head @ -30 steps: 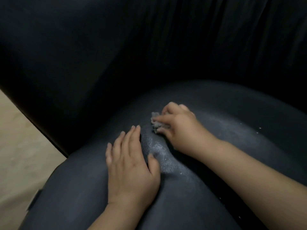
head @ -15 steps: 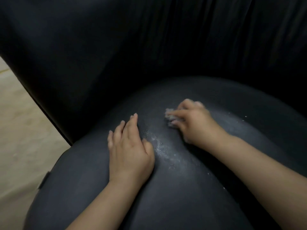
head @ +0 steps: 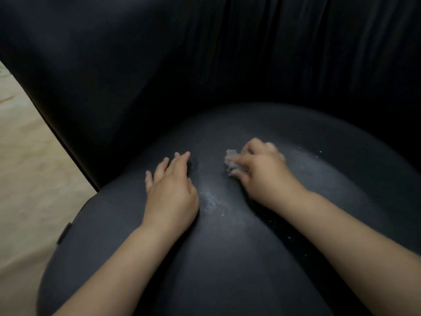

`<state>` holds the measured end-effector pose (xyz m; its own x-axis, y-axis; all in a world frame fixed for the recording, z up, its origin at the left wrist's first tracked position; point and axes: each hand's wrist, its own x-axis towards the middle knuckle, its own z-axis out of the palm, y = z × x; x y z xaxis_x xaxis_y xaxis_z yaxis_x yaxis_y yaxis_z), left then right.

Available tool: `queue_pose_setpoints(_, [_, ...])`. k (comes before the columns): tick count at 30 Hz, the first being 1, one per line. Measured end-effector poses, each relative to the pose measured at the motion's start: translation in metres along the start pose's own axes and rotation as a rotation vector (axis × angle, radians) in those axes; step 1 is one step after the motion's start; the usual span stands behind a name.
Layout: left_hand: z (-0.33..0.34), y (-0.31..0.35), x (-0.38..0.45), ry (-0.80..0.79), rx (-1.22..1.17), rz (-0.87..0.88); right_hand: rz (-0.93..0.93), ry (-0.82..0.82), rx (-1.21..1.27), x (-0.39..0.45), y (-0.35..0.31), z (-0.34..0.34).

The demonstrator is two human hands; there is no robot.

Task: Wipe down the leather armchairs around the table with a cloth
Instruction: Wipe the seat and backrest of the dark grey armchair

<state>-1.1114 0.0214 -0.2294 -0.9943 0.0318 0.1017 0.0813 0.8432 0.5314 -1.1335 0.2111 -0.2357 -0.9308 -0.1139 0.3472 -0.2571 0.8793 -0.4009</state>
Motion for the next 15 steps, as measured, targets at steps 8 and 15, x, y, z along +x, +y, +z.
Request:
queue_pose_setpoints(8, [-0.003, 0.018, -0.009, -0.073, 0.143, 0.2, 0.13, -0.045, 0.011, -0.017, 0.041, -0.034])
queue_pose_setpoints(15, [0.018, 0.029, -0.012, -0.14, -0.029, 0.19, 0.024, -0.034, 0.168, -0.066, -0.012, -0.035])
